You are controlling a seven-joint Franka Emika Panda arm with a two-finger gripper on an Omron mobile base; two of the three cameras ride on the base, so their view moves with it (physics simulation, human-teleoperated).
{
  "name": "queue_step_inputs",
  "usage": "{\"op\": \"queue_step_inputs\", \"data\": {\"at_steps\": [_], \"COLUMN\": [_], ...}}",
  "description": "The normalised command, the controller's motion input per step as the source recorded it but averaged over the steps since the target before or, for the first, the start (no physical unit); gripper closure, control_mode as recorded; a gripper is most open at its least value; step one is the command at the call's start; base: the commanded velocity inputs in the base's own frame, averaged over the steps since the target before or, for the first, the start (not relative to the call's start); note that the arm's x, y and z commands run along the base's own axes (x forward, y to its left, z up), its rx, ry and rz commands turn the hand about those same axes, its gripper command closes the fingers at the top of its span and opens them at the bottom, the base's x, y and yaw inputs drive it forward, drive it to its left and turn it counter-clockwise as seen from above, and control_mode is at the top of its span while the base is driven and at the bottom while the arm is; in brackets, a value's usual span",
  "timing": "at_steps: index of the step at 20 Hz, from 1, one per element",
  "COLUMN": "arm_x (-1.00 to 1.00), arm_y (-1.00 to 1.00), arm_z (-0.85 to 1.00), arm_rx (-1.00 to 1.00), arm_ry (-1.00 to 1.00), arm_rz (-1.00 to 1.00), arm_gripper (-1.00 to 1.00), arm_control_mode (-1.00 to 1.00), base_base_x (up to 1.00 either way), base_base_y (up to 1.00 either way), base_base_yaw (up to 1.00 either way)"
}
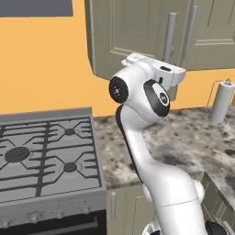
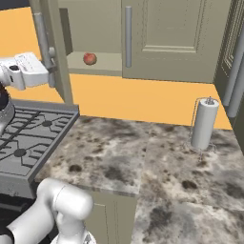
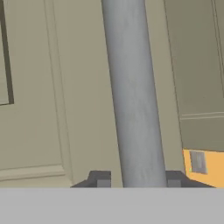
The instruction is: Open the cabinet. Pick the peach and peach from the cabinet and place them into the bowl. Then close the cabinet.
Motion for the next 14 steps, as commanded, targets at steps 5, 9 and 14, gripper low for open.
{"op": "queue_step_inputs", "data": {"at_steps": [5, 9, 14], "arm_x": [-0.06, -0.05, -0.38], "arm_y": [0.53, 0.0, 0.11], "arm_z": [0.22, 0.02, 0.25], "arm_rx": [-0.04, 0.0, 0.0], "arm_ry": [0.03, -0.03, -0.09], "arm_rz": [-0.11, 0.0, 0.0], "arm_gripper": [-1.0, -1.0, -1.0], "arm_control_mode": [-1.0, -1.0, -1.0], "base_base_x": [0.0, 0.0, 0.0], "base_base_y": [0.0, 0.0, 0.0], "base_base_yaw": [0.0, 0.0, 0.0]}}
